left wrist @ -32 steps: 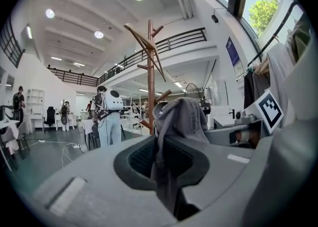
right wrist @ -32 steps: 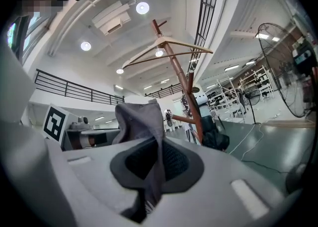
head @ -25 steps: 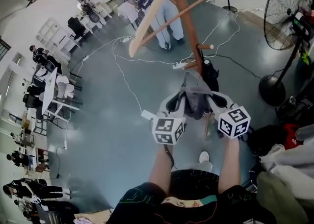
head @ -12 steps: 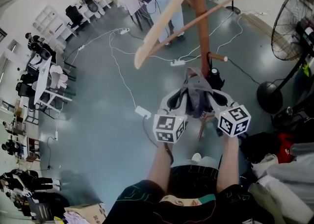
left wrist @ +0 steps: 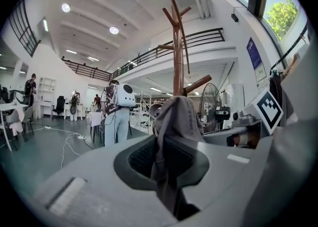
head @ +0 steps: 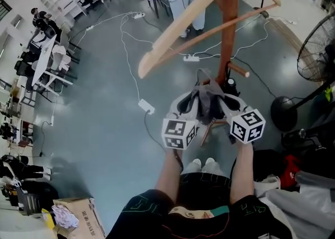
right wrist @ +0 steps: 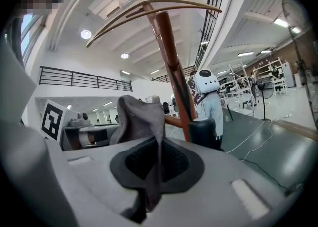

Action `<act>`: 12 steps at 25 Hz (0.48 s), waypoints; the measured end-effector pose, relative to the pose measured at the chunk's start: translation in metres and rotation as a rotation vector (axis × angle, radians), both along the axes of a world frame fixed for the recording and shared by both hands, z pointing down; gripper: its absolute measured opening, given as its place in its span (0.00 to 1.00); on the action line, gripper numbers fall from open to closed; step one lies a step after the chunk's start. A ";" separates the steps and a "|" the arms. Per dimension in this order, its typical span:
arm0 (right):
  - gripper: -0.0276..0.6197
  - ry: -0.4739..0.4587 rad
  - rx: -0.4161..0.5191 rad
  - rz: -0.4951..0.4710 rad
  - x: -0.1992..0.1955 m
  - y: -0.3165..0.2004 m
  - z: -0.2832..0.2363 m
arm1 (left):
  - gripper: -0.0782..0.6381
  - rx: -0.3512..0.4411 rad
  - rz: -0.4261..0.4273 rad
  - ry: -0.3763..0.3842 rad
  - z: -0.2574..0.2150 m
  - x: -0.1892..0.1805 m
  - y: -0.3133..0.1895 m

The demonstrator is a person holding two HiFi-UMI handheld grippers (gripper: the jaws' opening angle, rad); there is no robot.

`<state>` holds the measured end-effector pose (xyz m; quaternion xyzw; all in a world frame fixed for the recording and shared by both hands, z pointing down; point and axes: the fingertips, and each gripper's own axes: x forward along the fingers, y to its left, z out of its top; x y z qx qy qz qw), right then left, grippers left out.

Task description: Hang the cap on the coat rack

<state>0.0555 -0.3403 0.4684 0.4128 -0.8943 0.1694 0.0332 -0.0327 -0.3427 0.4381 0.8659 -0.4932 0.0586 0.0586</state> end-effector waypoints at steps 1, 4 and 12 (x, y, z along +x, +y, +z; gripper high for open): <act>0.07 0.004 -0.003 -0.010 0.000 -0.002 0.001 | 0.16 -0.004 -0.007 0.001 0.002 0.000 -0.002; 0.07 0.007 -0.013 -0.034 0.000 -0.009 0.008 | 0.16 -0.023 -0.029 0.010 0.012 -0.001 -0.007; 0.07 0.010 -0.041 -0.060 0.000 -0.014 0.020 | 0.16 -0.051 -0.053 0.010 0.025 0.000 -0.014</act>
